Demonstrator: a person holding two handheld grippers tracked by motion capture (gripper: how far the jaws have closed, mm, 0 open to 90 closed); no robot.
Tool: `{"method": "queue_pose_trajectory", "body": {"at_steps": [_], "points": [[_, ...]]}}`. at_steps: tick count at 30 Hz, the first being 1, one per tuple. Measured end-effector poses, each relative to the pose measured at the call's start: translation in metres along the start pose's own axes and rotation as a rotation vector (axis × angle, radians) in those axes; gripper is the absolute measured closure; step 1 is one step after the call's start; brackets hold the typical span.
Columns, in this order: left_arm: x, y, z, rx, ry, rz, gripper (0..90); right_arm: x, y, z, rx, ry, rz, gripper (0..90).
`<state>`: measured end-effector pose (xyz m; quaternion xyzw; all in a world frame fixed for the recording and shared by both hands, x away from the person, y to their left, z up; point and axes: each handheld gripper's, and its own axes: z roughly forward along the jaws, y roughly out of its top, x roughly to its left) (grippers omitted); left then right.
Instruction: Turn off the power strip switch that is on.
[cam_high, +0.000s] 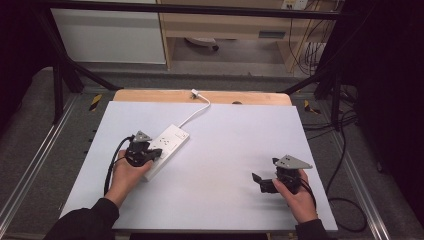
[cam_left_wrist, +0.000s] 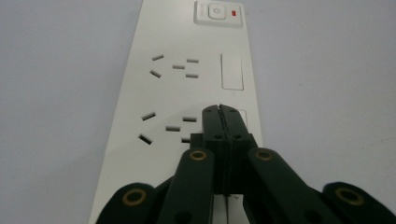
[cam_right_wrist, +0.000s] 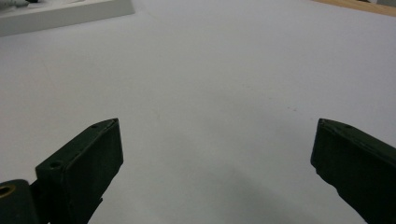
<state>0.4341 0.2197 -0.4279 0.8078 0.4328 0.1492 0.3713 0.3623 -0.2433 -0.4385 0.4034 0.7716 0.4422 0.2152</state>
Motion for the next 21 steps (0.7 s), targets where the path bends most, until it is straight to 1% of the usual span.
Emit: {"method": "queue_pose_trajectory", "body": {"at_steps": [1,3,4,5,7,9,11,12,14,16,19,21], "points": [[0.0,0.0,0.0,-0.004,0.002,0.0,90.0,0.0,0.0,0.0,0.001,0.0,0.0,2.8],[-0.003,-0.001,0.0,-0.005,0.016,0.014,90.0,0.0,0.0,0.001,0.003,-0.001,-0.002,2.8],[-0.004,-0.001,0.0,-0.004,0.031,0.033,90.0,0.001,0.0,0.0,0.001,0.001,0.0,2.8],[-0.005,0.0,0.0,0.002,0.035,0.049,90.0,0.001,0.0,0.0,0.003,-0.001,-0.002,2.8],[-0.006,0.003,0.001,0.012,0.043,0.063,90.0,0.0,0.0,0.0,0.002,-0.002,0.0,2.8],[-0.007,0.005,0.002,-0.004,0.034,0.049,90.0,0.0,0.0,0.001,0.004,-0.003,0.0,2.8],[-0.011,0.008,0.0,-0.03,0.018,0.045,90.0,0.0,0.0,0.0,0.002,-0.003,0.002,2.8],[-0.013,0.009,-0.001,-0.029,0.01,0.054,90.0,0.0,0.0,0.0,0.0,-0.002,0.003,2.8],[-0.016,0.011,-0.003,-0.022,0.024,0.07,90.0,-0.001,0.0,0.0,0.001,-0.005,0.003,2.8],[-0.016,0.012,-0.005,-0.03,0.023,0.053,90.0,-0.002,-0.001,0.0,0.001,-0.005,0.004,2.8],[-0.018,0.01,-0.004,-0.008,0.021,0.06,90.0,-0.001,0.0,0.0,0.002,-0.002,0.004,2.8],[-0.019,0.008,-0.002,0.002,0.029,0.057,90.0,-0.001,0.0,0.0,0.001,-0.002,-0.001,2.8]]}}
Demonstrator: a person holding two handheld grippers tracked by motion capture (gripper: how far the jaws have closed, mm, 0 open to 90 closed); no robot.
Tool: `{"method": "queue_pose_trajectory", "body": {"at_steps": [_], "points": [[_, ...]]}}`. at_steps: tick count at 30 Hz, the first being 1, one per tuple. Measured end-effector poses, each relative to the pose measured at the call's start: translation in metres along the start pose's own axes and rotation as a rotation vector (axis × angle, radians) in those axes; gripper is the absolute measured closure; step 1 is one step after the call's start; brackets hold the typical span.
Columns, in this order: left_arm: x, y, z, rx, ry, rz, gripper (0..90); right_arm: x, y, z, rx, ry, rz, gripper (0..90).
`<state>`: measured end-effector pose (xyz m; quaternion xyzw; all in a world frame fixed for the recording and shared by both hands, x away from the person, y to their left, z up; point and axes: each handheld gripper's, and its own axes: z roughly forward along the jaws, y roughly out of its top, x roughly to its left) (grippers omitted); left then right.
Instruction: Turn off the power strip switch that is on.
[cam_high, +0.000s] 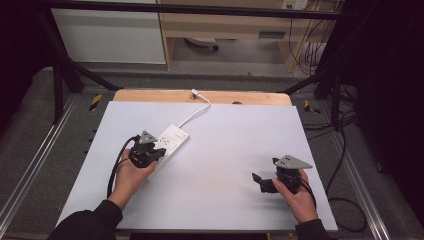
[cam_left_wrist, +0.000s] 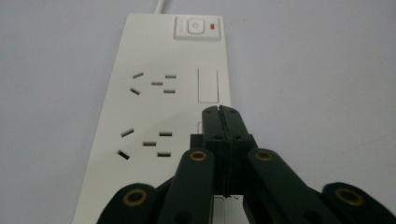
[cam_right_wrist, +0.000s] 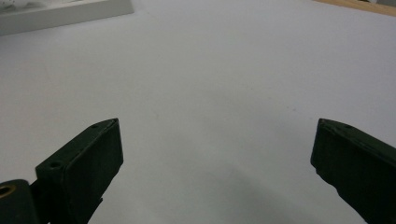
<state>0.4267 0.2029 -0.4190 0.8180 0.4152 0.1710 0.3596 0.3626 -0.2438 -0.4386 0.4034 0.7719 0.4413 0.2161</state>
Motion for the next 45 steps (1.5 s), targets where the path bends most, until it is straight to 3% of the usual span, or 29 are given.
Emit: {"method": "queue_pose_trajectory", "body": {"at_steps": [6,12,16,21,29,32,34,37,39,42,45], "points": [[0.002,-0.007,0.003,-0.011,0.0,-0.051,90.0,-0.001,0.0,0.0,-0.001,-0.003,0.005,2.8],[-0.011,-0.009,0.006,-0.018,0.012,-0.018,90.0,0.0,0.0,0.0,0.0,0.001,0.003,2.8],[-0.012,-0.012,0.006,-0.042,0.023,-0.027,90.0,-0.001,0.0,-0.002,-0.005,-0.003,0.005,2.8],[-0.009,-0.013,0.006,-0.064,-0.007,-0.057,90.0,-0.001,0.0,-0.002,-0.006,-0.001,0.007,2.8],[-0.001,-0.018,-0.002,-0.073,0.028,-0.088,90.0,-0.002,0.0,-0.001,-0.002,-0.002,0.008,2.8],[-0.001,-0.02,-0.003,-0.072,0.023,-0.078,90.0,-0.001,0.0,-0.001,-0.002,-0.002,0.006,2.8],[-0.004,-0.02,-0.002,-0.044,0.039,-0.047,90.0,-0.001,0.0,-0.001,-0.001,-0.003,0.005,2.8],[-0.003,-0.022,-0.002,-0.057,0.055,-0.05,90.0,-0.001,0.0,-0.001,-0.001,-0.002,0.004,2.8],[0.001,-0.023,-0.002,-0.067,0.04,-0.088,90.0,-0.001,0.0,-0.001,-0.004,-0.002,0.006,2.8],[0.004,-0.026,-0.003,-0.085,0.008,-0.111,90.0,-0.001,0.0,-0.002,-0.003,-0.002,0.008,2.8],[0.002,-0.025,-0.007,-0.106,-0.015,-0.11,90.0,-0.002,0.0,-0.002,-0.004,-0.004,0.007,2.8]]}}
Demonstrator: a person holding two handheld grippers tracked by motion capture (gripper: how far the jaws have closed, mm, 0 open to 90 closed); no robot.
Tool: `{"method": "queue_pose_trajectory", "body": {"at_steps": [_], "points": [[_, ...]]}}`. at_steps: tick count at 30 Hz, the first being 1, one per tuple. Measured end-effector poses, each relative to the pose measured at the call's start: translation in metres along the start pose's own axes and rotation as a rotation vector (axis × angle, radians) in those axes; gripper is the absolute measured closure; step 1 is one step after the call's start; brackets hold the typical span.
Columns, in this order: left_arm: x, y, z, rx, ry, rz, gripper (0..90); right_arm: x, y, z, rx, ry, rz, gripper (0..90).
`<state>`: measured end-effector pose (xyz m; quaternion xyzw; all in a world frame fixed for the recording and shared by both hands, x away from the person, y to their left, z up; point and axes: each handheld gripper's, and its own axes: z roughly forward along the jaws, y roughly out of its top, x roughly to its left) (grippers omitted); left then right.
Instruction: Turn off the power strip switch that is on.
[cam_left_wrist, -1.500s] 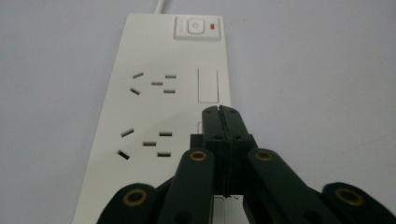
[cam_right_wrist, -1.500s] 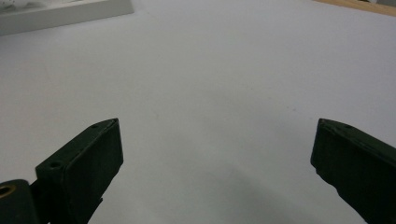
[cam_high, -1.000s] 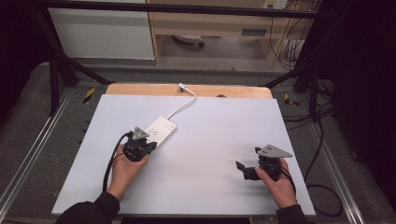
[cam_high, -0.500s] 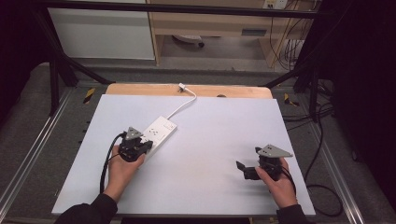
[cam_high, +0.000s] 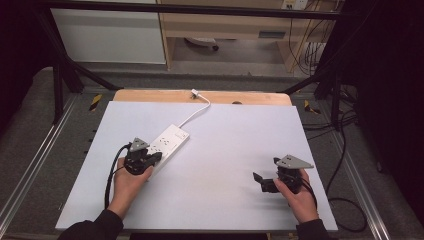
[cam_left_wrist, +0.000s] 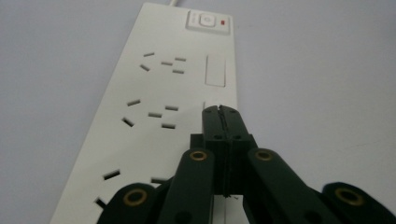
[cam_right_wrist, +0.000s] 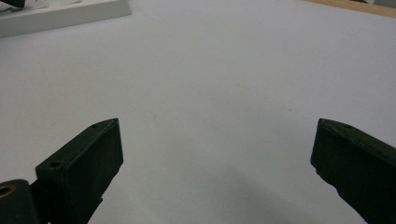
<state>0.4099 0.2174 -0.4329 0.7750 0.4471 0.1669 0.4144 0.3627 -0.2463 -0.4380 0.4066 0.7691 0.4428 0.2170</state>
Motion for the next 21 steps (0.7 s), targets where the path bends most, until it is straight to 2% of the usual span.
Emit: {"method": "queue_pose_trajectory", "body": {"at_steps": [6,9,12,16,18,21], "points": [[-0.003,0.006,-0.009,-0.049,-0.021,0.009,90.0,0.001,0.0,0.0,0.004,0.001,0.0,2.8],[-0.002,0.01,-0.014,-0.075,-0.035,-0.006,90.0,0.001,0.0,0.0,0.002,0.0,0.0,2.8],[0.0,0.013,-0.02,-0.113,-0.036,-0.013,90.0,0.001,0.0,0.0,0.002,0.002,-0.002,2.8],[0.002,0.019,-0.027,-0.139,-0.036,-0.013,89.3,0.0,0.0,0.0,0.002,0.001,0.0,2.8],[0.002,0.021,-0.029,-0.146,-0.039,-0.019,78.0,0.0,0.0,0.0,0.002,0.001,0.0,2.8],[0.002,0.024,-0.033,-0.166,-0.011,-0.009,67.5,0.0,0.0,0.0,0.002,0.001,0.0,2.8]]}}
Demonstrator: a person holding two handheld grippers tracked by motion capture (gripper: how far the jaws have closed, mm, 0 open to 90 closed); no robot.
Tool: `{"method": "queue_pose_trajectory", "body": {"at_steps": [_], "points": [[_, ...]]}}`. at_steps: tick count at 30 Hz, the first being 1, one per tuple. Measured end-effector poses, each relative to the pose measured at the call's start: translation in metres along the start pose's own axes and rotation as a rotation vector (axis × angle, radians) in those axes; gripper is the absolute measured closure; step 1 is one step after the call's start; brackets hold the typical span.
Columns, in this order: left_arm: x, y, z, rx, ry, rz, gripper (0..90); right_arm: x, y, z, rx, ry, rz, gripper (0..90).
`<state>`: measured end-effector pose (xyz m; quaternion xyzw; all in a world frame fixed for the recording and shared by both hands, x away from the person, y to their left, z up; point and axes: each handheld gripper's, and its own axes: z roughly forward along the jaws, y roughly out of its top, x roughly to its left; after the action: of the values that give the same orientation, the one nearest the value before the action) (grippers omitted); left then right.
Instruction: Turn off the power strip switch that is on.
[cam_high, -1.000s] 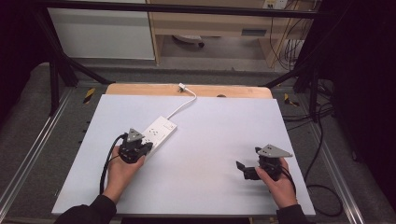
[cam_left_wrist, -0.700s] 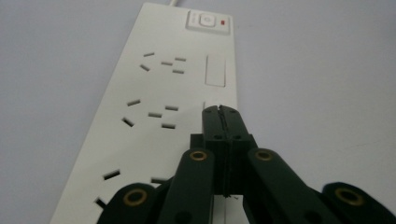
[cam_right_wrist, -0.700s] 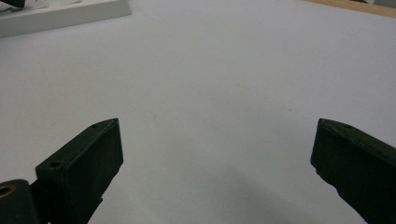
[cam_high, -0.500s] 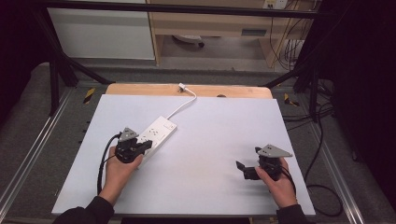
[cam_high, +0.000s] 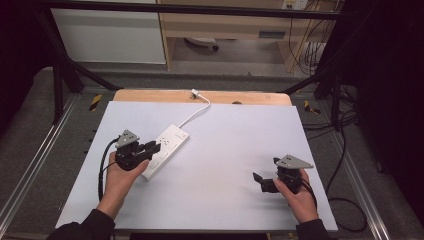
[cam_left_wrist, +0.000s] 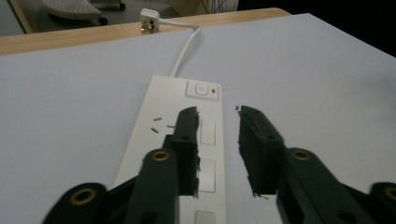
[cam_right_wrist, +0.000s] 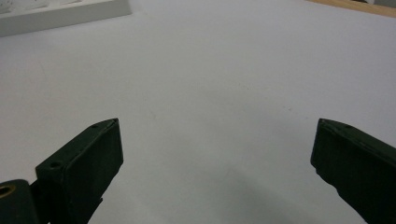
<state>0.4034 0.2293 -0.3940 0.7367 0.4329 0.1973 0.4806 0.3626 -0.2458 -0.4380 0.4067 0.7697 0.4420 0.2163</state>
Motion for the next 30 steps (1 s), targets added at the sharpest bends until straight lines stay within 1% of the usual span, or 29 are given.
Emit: {"method": "queue_pose_trajectory", "body": {"at_steps": [3,4,6,8,12,14,17,19,20,22,23,25,27,30], "points": [[0.0,0.004,-0.004,-0.01,-0.008,-0.001,63.3,0.0,0.0,0.0,0.001,0.001,0.0,2.8],[0.0,0.005,-0.005,-0.009,-0.007,-0.004,59.7,0.0,0.0,0.0,0.002,0.0,0.0,2.8],[-0.001,0.008,-0.007,-0.023,-0.008,-0.008,53.3,0.0,0.0,0.0,0.002,0.0,0.0,2.8],[-0.001,0.011,-0.009,-0.03,-0.005,-0.002,47.7,0.0,0.0,0.0,0.002,0.0,-0.002,2.8],[-0.002,0.017,-0.012,-0.04,-0.012,0.0,39.9,0.0,0.0,0.0,0.002,0.0,0.0,2.8],[-0.002,0.019,-0.013,-0.043,-0.007,0.003,35.5,0.0,0.0,0.0,0.001,0.001,-0.001,2.8],[-0.004,0.023,-0.015,-0.049,0.005,-0.012,22.2,0.0,0.0,0.0,0.001,0.0,0.0,2.8],[-0.004,0.026,-0.016,-0.051,0.006,-0.012,17.8,0.0,0.0,0.0,0.001,0.001,-0.001,2.8],[-0.004,0.027,-0.018,-0.06,0.005,-0.012,15.9,0.0,0.0,0.0,0.001,0.001,0.0,2.8],[-0.005,0.029,-0.02,-0.065,-0.005,-0.019,11.1,0.0,0.0,0.0,0.001,0.0,0.0,2.8],[-0.005,0.03,-0.022,-0.073,-0.007,-0.019,9.2,0.0,0.0,0.0,0.001,0.0,0.0,2.8],[-0.006,0.031,-0.027,-0.096,-0.012,-0.02,8.3,0.0,0.0,0.0,0.002,0.001,0.0,2.8],[-0.005,0.032,-0.031,-0.112,-0.022,-0.03,6.4,0.0,0.0,0.0,0.002,0.001,-0.001,2.8],[-0.004,0.034,-0.037,-0.13,-0.02,-0.038,5.8,0.0,0.0,0.0,0.002,0.001,-0.002,2.8]]}}
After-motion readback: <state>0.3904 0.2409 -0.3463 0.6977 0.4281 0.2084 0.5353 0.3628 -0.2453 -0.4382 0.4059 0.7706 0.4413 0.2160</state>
